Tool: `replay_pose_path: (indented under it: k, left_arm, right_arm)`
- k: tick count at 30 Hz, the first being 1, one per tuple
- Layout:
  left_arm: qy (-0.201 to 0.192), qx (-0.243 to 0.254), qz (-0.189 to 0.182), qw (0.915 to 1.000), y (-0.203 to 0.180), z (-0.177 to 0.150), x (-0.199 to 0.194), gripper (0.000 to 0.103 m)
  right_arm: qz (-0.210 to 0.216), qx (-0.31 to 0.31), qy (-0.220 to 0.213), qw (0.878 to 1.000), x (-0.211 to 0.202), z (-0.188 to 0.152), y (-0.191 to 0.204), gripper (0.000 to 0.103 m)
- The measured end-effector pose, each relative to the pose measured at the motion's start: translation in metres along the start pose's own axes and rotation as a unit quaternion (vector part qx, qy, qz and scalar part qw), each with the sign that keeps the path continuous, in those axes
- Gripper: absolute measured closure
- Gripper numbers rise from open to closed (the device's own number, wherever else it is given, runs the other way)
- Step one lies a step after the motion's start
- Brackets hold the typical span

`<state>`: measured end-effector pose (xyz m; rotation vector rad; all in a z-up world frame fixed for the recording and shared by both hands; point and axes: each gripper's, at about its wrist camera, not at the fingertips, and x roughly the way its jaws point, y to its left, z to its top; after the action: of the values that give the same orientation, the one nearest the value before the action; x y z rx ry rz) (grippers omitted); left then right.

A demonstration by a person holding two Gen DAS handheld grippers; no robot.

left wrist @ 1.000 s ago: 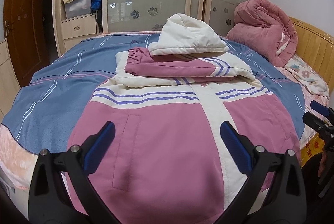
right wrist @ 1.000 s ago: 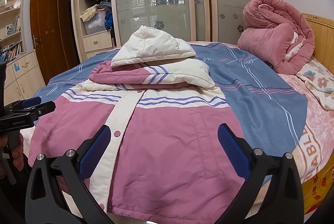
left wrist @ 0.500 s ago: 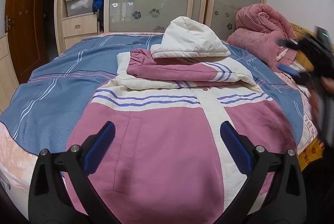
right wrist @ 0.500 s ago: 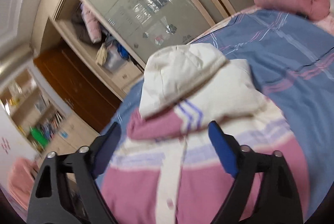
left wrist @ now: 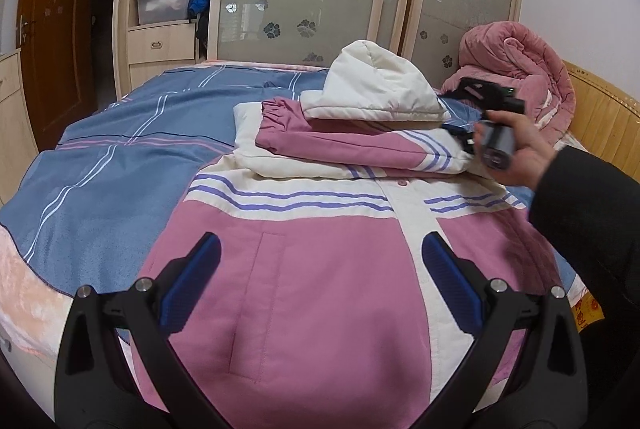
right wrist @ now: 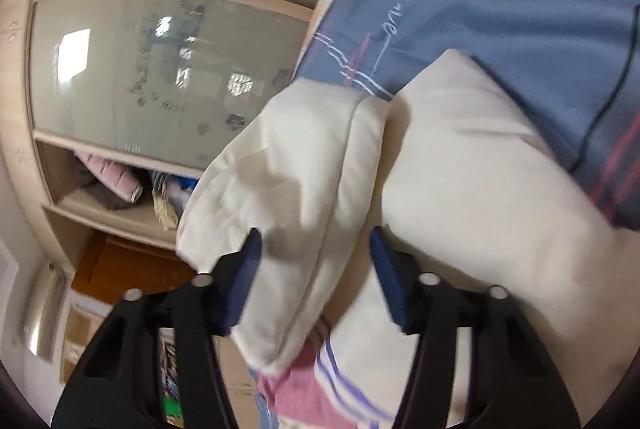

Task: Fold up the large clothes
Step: 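Grasp the hood edge with the right gripper and pull it over the sleeves, then release the hood and withdraw the right tool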

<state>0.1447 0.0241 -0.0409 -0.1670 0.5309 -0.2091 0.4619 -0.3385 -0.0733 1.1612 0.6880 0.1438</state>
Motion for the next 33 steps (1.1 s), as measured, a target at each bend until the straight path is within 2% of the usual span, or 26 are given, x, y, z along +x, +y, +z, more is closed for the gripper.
replay_pose_path:
  k: [1,2,3,4,6,10,13,17,19,24,27,29,32,33]
  left_arm:
    - [0.001,0.001,-0.001,1.0,0.0,0.0,0.0,0.002]
    - [0.002,0.001,-0.003,1.0,0.0,0.0,0.0,0.002]
    - [0.001,0.001,-0.003,1.0,0.001,0.0,-0.001,0.002]
    - [0.0,0.001,-0.002,1.0,0.002,0.0,-0.001,0.002]
    - [0.002,0.0,0.0,1.0,0.004,0.0,-0.001,0.002]
    - [0.001,-0.012,-0.001,0.9999,0.008,0.001,-0.001,0.002]
    - [0.0,-0.01,-0.005,0.9999,0.005,0.002,-0.002,0.002]
    - [-0.001,0.0,-0.008,1.0,0.0,0.0,-0.004,0.002]
    - [0.0,0.0,-0.008,1.0,0.0,0.0,-0.005,0.002]
    - [0.001,0.003,-0.01,0.9999,-0.002,0.0,-0.005,0.002]
    - [0.005,0.008,-0.011,0.9999,-0.004,-0.001,-0.004,0.002]
    - [0.004,0.01,-0.011,0.9999,-0.004,-0.001,-0.004,0.002]
    - [0.004,0.008,-0.012,0.9999,-0.004,-0.001,-0.003,0.002]
    - [0.005,0.007,-0.013,0.9999,-0.004,-0.001,-0.003,0.002]
  right_arm:
    - [-0.001,0.012,-0.003,1.0,0.006,0.002,-0.002,0.051]
    - [-0.006,0.016,-0.006,1.0,0.01,0.004,-0.002,0.058]
    - [-0.012,0.016,-0.013,1.0,0.011,0.005,-0.002,0.074]
    - [-0.015,0.017,-0.026,0.999,0.009,0.002,-0.001,0.084]
    - [0.004,0.011,-0.039,0.999,0.002,-0.007,0.007,0.092]
    - [0.045,-0.011,-0.036,0.998,-0.018,-0.047,0.031,0.093]
    - [0.048,-0.017,-0.028,0.998,-0.038,-0.082,0.036,0.094]
    - [0.016,-0.04,-0.032,0.999,-0.061,-0.119,0.025,0.094]
    - [-0.014,-0.055,-0.027,0.998,-0.066,-0.134,0.011,0.094]
    - [-0.08,-0.063,-0.008,0.995,-0.072,-0.14,-0.031,0.094]
    - [-0.1,-0.095,-0.011,0.99,-0.076,-0.136,-0.033,0.094]
    - [-0.103,-0.143,-0.004,0.984,-0.074,-0.133,-0.023,0.094]
    - [-0.085,-0.153,0.006,0.985,-0.08,-0.127,-0.015,0.091]
    - [-0.082,-0.152,0.007,0.985,-0.082,-0.127,-0.013,0.082]
